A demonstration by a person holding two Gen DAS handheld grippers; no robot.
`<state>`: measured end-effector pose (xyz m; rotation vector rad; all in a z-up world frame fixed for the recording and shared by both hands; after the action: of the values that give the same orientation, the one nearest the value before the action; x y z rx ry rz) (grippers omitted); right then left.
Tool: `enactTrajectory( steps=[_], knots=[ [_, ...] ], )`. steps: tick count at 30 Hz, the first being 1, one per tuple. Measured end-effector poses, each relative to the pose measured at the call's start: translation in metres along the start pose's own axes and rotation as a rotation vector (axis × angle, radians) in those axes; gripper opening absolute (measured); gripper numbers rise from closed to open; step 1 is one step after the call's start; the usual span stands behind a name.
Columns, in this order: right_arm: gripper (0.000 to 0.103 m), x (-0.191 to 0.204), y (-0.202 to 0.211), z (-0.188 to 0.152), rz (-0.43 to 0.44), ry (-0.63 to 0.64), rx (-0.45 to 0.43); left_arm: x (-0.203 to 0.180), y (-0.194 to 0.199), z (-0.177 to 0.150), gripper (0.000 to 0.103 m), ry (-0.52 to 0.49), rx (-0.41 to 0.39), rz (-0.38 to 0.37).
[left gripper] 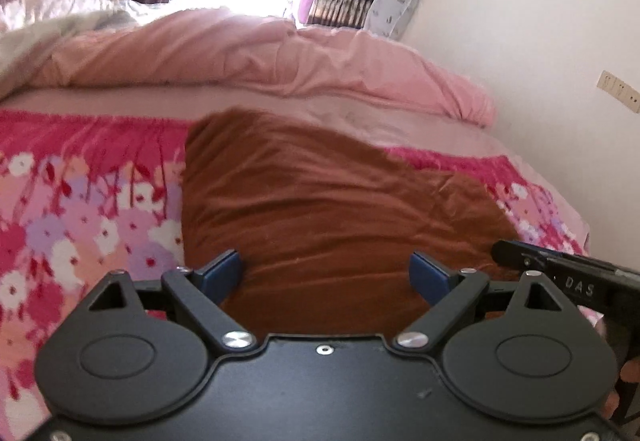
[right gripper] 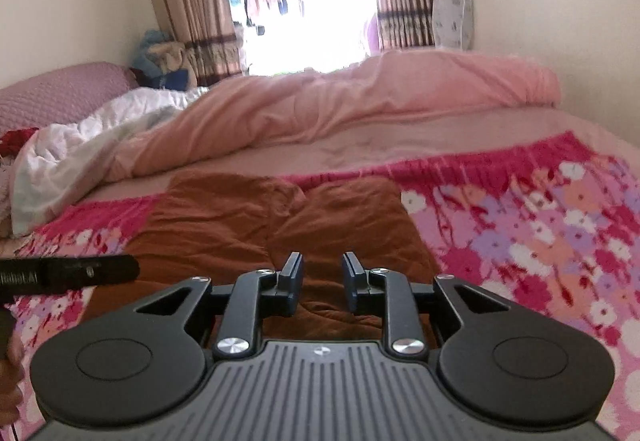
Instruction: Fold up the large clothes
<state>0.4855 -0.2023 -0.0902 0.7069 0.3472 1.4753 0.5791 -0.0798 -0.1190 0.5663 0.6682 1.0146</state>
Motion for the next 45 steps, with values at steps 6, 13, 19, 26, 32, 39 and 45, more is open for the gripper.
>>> enactTrajectory(
  steps=[6,13,19,26,32,39,45],
  knots=[
    [0.028,-0.008,-0.029,-0.011,-0.030,0.010,0.049,0.012,-0.020,-0.004,0.095,0.031,0.006,-0.012],
    [0.028,-0.007,-0.033,-0.017,-0.034,0.016,0.053,0.008,-0.016,-0.003,0.093,0.021,0.007,0.003],
    [0.028,-0.007,-0.009,-0.014,-0.025,0.011,0.035,-0.006,0.030,-0.004,0.093,0.020,-0.047,0.007],
    [0.028,0.004,0.058,-0.025,-0.005,0.043,-0.061,-0.036,0.078,-0.052,0.093,-0.034,-0.094,0.019],
    [0.029,-0.006,0.070,-0.051,-0.035,0.049,-0.050,-0.034,0.059,-0.093,0.093,0.016,-0.013,-0.006],
    [0.027,-0.019,0.046,-0.070,-0.042,0.024,0.011,-0.032,0.043,-0.107,0.093,0.031,-0.001,0.003],
    [0.027,-0.015,0.045,-0.079,-0.070,0.048,-0.002,-0.032,0.041,-0.107,0.093,0.022,-0.005,0.014]
  ],
)
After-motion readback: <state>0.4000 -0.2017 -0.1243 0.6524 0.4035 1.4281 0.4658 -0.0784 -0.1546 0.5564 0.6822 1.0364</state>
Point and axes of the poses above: each gripper's, at about its wrist camera, not at the fingertips, and y roughly against the way its jaws point, x to its left, z to its top, the point moved 10 cm from there along -y, roughly the way its jaws point, and after that the axes turned 12 degrees about x, right-handed, at the moved point
